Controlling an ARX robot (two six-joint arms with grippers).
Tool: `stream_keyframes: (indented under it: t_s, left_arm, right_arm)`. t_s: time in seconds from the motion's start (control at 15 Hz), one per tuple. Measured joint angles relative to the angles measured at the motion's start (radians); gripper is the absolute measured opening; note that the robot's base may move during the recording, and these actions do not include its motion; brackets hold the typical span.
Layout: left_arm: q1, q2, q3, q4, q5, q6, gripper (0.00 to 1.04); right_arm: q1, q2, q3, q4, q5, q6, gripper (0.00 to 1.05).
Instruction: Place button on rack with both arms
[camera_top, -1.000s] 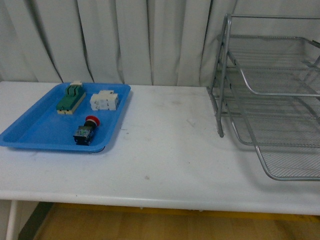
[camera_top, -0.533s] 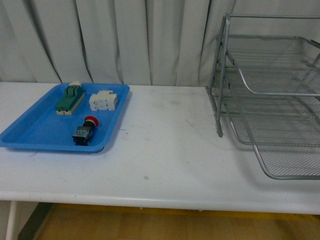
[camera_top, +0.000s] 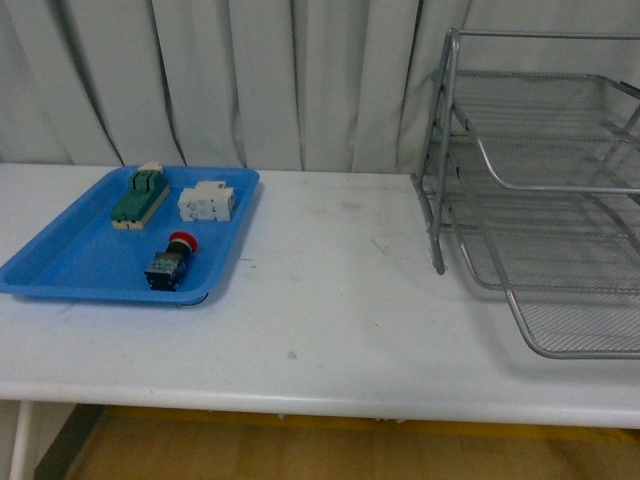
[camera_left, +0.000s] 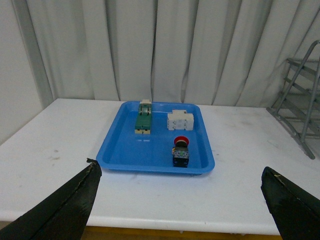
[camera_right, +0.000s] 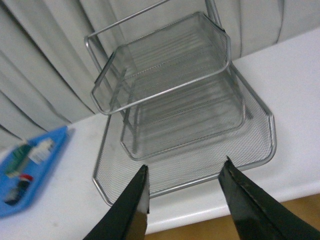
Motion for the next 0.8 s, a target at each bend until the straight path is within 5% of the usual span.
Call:
stream_keyframes:
  t_s: [0.13, 0.27, 0.67, 0.8]
  left_arm:
    - [0.000, 0.000, 0.000, 0.000, 0.001, 0.000, 0.98]
    - [0.000, 0.000, 0.000, 0.000, 0.000, 0.000, 0.98]
    - [0.000, 0.000, 0.000, 0.000, 0.000, 0.000, 0.98]
    - [0.000, 0.000, 0.000, 0.000, 0.001, 0.000, 0.98]
  right_arm:
    - [0.078, -0.298, 0.000, -0.225, 0.074, -0.272, 0.28]
    - [0.169, -0.456, 0.000, -0.343, 0.161, -0.357, 0.04]
    - [0.343, -0.621, 0.000, -0.508, 0.345, -0.394, 0.02]
    - [0.471, -0.774, 0.001, -0.701, 0.441, -0.397, 0.02]
